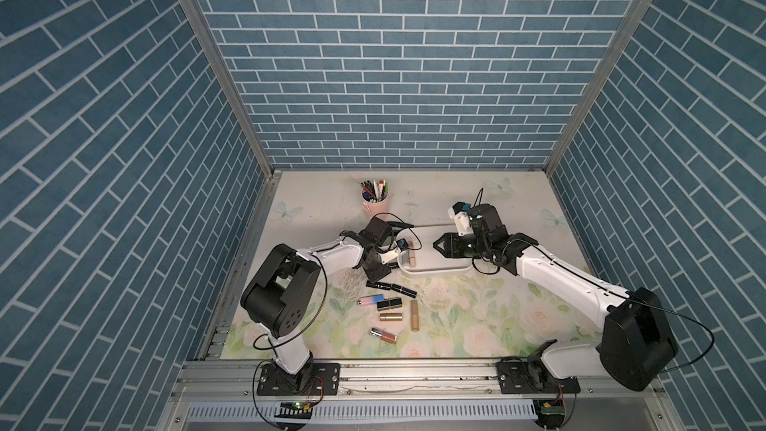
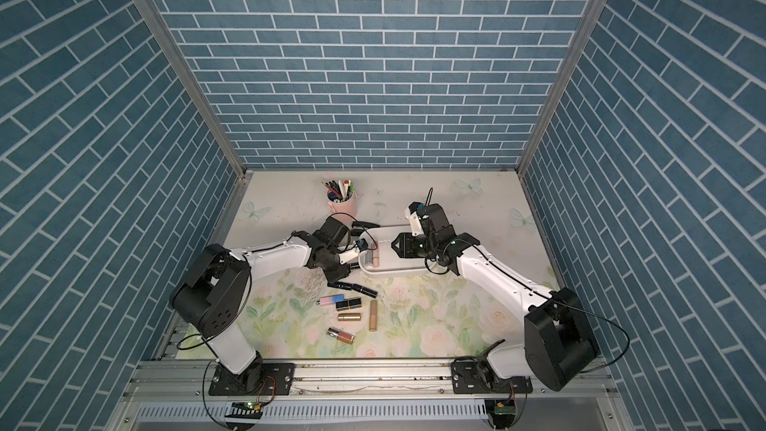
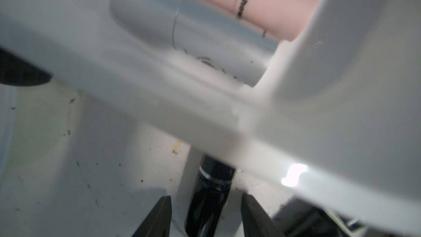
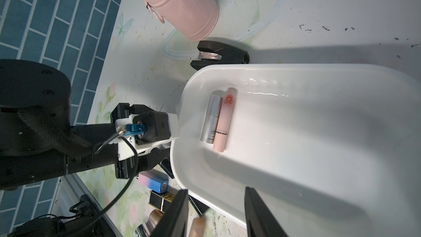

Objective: Put the lipstick into the storage box
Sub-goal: Pick up the lipstick at the center of the board.

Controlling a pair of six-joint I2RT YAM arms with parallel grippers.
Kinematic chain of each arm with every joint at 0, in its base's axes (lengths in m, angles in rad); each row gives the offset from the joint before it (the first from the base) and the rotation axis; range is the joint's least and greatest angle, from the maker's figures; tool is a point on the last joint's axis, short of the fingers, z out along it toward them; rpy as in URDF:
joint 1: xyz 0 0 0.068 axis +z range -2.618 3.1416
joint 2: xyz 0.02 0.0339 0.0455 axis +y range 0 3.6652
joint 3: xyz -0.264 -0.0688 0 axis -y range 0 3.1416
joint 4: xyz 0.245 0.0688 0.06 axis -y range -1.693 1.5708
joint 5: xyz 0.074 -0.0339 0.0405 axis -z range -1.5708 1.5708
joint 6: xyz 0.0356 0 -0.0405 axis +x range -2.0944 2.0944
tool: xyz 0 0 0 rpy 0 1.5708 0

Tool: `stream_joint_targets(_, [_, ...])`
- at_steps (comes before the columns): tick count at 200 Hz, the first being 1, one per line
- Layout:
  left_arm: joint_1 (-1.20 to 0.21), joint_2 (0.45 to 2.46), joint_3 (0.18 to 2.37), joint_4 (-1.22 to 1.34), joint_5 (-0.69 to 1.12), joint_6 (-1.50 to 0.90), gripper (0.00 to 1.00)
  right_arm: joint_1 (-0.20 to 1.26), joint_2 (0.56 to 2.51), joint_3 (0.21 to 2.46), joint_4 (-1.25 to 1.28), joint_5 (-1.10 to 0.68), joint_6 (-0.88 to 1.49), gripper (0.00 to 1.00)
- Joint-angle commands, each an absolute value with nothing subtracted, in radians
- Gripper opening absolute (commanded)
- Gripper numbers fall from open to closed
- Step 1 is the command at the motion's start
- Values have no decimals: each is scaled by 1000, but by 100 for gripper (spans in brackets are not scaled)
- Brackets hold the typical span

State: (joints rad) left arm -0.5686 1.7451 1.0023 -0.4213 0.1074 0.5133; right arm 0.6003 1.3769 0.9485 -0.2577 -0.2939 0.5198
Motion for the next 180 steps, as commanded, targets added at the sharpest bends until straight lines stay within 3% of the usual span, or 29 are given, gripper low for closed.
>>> stream_joint_targets(1, [-564,1773,1022,-465,128,528,50,591,1387,941,-258,-282,486,45])
stream_joint_targets(127, [-527,1821,1060,-489,147,495,15,577,1380,930,-244,-283,493,45])
stream_joint_targets(180, [-513,1767,1070,-492,115,457,11,577,1382,950,-245,-287,492,45])
